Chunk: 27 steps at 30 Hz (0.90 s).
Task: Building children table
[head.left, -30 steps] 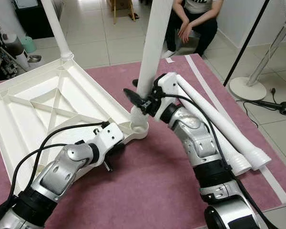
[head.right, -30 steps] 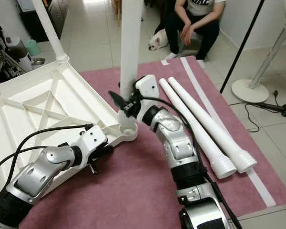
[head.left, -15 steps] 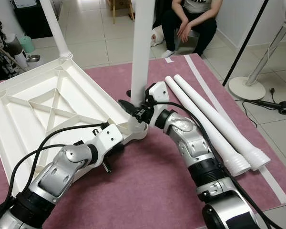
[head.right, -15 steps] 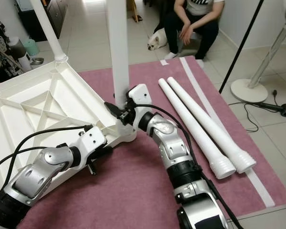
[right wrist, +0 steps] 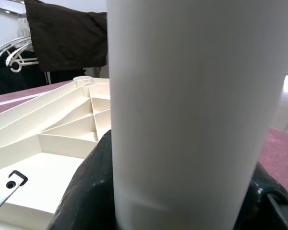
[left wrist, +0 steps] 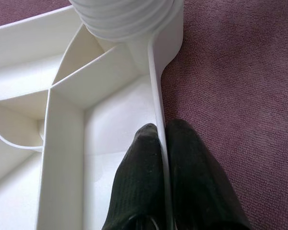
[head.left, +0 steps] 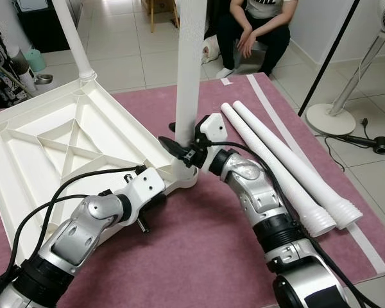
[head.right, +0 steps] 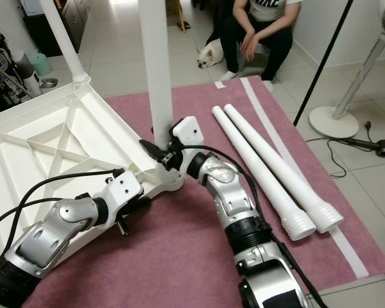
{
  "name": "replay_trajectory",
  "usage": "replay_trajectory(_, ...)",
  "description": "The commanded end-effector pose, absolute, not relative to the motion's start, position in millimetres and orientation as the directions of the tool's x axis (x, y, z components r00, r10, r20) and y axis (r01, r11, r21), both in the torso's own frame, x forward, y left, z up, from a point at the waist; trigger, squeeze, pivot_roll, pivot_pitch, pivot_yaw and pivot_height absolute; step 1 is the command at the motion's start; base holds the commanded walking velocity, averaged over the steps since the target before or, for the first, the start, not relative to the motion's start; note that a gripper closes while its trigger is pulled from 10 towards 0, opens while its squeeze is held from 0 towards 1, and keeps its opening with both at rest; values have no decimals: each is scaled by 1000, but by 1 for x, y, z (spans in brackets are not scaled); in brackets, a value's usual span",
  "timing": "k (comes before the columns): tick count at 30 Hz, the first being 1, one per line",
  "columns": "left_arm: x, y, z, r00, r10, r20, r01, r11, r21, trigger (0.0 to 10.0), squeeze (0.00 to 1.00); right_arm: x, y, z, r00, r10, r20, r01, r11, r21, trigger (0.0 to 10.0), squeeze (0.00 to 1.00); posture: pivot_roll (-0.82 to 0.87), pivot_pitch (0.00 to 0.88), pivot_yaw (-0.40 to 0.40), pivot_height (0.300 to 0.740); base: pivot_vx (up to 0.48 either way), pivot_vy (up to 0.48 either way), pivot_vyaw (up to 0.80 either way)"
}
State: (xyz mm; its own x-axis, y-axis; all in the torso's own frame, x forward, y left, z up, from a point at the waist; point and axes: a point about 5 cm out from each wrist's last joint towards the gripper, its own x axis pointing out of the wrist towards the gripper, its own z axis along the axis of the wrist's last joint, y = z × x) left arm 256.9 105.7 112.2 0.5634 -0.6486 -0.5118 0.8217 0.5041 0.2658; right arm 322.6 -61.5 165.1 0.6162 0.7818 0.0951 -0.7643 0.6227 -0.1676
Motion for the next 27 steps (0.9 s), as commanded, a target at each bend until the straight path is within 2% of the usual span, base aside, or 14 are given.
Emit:
replay_trajectory(1, 260, 115, 113, 604, -602, -522, 793, 517, 321, 10000, 0, 319, -67, 136, 633, 773, -32, -769, 624, -136, 10000, 0, 62, 0, 73, 740, 0, 0, 0)
replay_trajectory(19, 262, 118, 113, 611, -589, -529, 787, 522, 328, 10000, 0, 320, -80, 128, 671, 741, -43, -740, 663, -118, 10000, 0, 65, 0, 87, 740, 0, 0, 0)
replay_trajectory(27, 262, 117, 113, 609, -591, -529, 789, 518, 330, 10000, 0, 325, -75, 133, 623, 782, -26, -782, 622, -43, 10000, 0, 70, 0, 88, 740, 0, 0, 0)
